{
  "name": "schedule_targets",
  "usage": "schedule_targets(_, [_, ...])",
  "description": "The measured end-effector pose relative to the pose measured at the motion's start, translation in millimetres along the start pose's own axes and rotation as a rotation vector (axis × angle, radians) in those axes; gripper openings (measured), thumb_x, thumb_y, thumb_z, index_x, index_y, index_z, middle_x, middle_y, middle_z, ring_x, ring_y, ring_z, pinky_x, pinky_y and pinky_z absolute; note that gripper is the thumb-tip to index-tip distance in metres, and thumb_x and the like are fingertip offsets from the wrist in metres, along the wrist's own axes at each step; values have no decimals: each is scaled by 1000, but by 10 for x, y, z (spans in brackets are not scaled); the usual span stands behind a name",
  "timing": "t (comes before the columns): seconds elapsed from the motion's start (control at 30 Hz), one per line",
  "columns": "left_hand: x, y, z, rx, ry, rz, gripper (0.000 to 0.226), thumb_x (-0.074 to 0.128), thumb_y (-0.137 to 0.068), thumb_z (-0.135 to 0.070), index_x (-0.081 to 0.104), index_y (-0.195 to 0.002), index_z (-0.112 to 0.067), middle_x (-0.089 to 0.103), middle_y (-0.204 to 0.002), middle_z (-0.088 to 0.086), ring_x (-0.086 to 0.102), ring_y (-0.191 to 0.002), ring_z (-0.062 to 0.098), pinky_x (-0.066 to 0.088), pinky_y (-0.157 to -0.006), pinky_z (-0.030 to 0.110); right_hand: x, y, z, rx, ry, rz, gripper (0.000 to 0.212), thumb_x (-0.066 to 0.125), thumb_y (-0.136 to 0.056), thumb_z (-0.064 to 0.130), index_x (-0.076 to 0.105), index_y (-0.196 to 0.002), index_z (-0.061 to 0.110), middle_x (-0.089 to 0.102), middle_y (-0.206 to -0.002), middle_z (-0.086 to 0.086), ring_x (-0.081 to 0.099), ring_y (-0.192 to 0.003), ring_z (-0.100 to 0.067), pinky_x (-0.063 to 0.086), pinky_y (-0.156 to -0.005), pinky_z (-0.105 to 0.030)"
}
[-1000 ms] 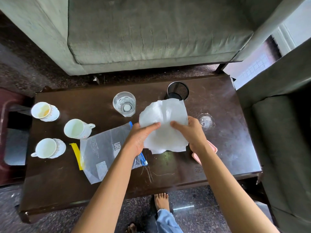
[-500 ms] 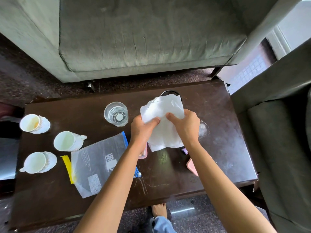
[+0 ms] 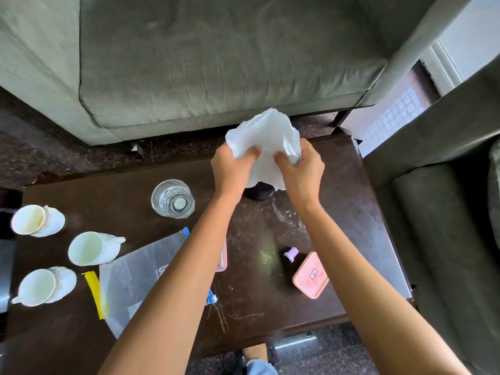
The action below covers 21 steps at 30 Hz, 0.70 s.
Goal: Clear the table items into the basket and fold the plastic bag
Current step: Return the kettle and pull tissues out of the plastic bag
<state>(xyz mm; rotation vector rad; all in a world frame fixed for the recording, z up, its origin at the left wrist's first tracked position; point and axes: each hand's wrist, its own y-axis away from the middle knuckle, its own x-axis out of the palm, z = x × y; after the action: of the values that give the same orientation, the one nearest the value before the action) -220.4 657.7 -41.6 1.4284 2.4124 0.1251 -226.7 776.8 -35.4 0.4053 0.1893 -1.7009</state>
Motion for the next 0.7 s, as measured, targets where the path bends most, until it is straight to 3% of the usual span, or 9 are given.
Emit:
schedule_targets(0.17, [131, -24, 99, -60, 23, -38, 28, 70, -79, -19, 68, -106, -19, 66, -87, -10, 64, -86, 12, 49, -71, 25, 147, -13, -197, 35, -31, 13, 10, 58, -85, 7, 57, -93, 1, 62, -88, -20, 45, -65, -16, 37, -54, -18])
schedule_targets(0.23, [177, -40, 138, -71, 40, -45, 27, 69, -79, -20, 68, -106, -21, 68, -90, -9, 65, -90, 14, 53, -76, 29, 179, -17, -236, 27, -45, 9, 5, 57, -85, 4, 56, -89, 6, 61, -82, -14, 47, -65, -17, 38, -55, -16])
schedule_targets(0.37, [249, -77, 204, -114, 92, -28, 28, 69, -79, -24, 67, -106, -24, 71, -99, -5, 66, -94, 15, 55, -82, 35, 218, -42, -253, -13, -43, 3, 16, 54, -84, 2, 50, -83, 18, 52, -72, 8, 43, -62, -7, 36, -53, -11])
schedule_targets(0.57, [266, -98, 290, -80, -162, 18, 32, 69, -78, -32, 67, -107, -18, 70, -96, -2, 64, -87, 13, 47, -68, 21, 282, -102, -416, -8, 116, 92, 29, 57, -84, 6, 40, -68, 24, 47, -69, 8, 38, -61, -8, 32, -52, -19])
schedule_targets(0.7, [222, -56, 364, -57, -327, -38, 23, 62, -79, -31, 70, -92, -13, 69, -79, 2, 62, -73, 19, 37, -50, 18, 255, -100, -456, -25, 294, 87, 11, 57, -83, 11, 49, -76, 13, 56, -74, -1, 45, -64, -17, 39, -53, -32])
